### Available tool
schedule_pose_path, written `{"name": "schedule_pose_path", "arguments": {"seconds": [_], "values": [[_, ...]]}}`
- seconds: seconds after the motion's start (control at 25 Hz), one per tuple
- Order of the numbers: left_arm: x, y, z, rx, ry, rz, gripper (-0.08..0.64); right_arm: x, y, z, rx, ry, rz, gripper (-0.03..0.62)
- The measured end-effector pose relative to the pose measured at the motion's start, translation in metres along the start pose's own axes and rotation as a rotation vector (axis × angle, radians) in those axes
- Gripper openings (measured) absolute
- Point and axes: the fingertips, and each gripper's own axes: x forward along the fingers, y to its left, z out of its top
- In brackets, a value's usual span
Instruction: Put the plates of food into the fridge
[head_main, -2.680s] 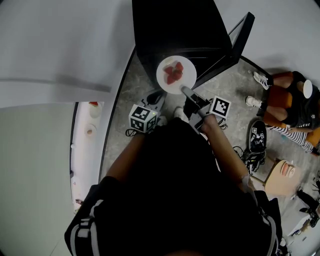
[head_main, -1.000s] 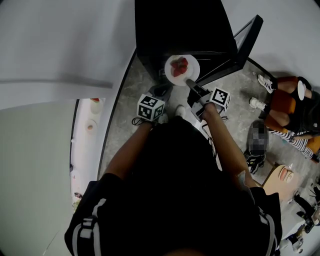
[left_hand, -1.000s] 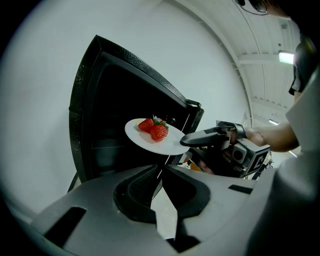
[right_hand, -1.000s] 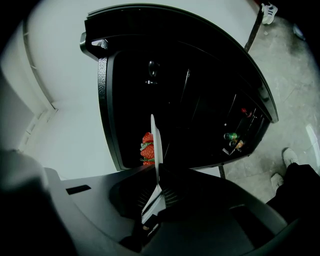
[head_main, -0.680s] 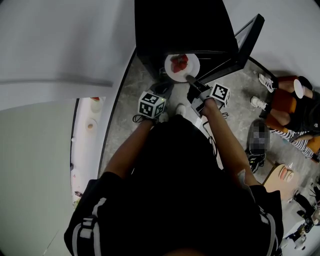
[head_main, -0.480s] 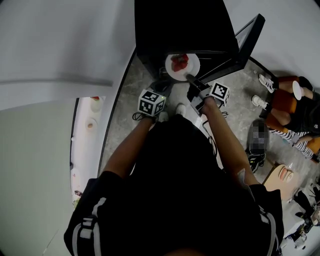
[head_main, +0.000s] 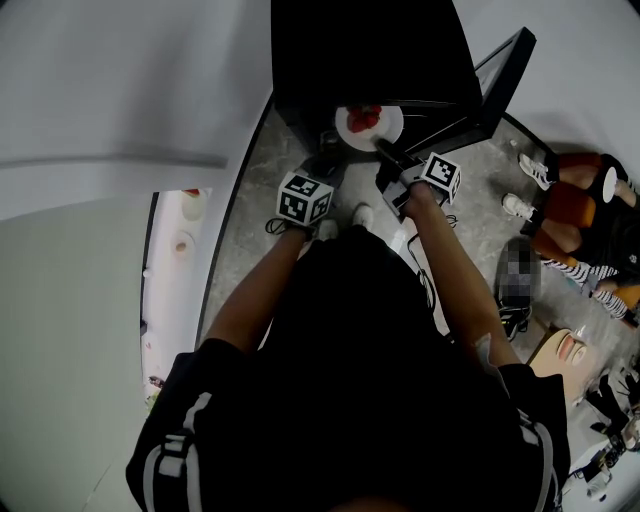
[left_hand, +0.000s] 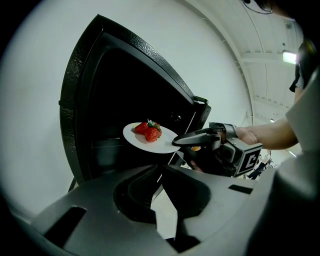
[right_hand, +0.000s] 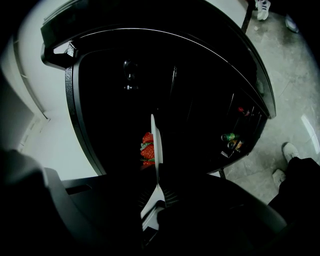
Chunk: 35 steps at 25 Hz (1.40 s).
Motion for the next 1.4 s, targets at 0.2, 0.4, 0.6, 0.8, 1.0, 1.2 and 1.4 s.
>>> {"name": "schedule_pose_path", "arguments": {"seconds": [0.2, 0.4, 0.6, 0.8, 1.0, 1.2, 1.4], "values": [[0.000, 0.000, -0.002, -0.005, 0.009, 0.001, 0.025, 0.005, 0.000, 0.002, 0.010, -0.006, 0.001, 0.034], [0.003, -0.001, -0.003, -0.015, 0.016, -0.001, 0.025, 0.012, 0.001, 0.006, 0.029, -0.012, 0.004, 0.034], [0.004, -0.001, -0.006, -0.021, 0.025, 0.004, 0.025, 0.021, 0.003, 0.013, 0.059, -0.027, 0.011, 0.034], [0.003, 0.001, -0.007, -0.026, 0.024, 0.012, 0.025, 0.028, 0.001, 0.015, 0.059, -0.019, 0.013, 0.034], [0.004, 0.002, -0.004, -0.028, 0.021, 0.019, 0.025, 0.031, 0.002, 0.018, 0.061, -0.026, 0.013, 0.034], [0.004, 0.003, -0.005, -0.027, 0.020, 0.022, 0.025, 0.036, 0.003, 0.020, 0.062, -0.029, 0.013, 0.034], [0.003, 0.005, -0.007, -0.035, 0.024, 0.026, 0.025, 0.040, 0.001, 0.021, 0.055, -0.020, 0.019, 0.035]]}}
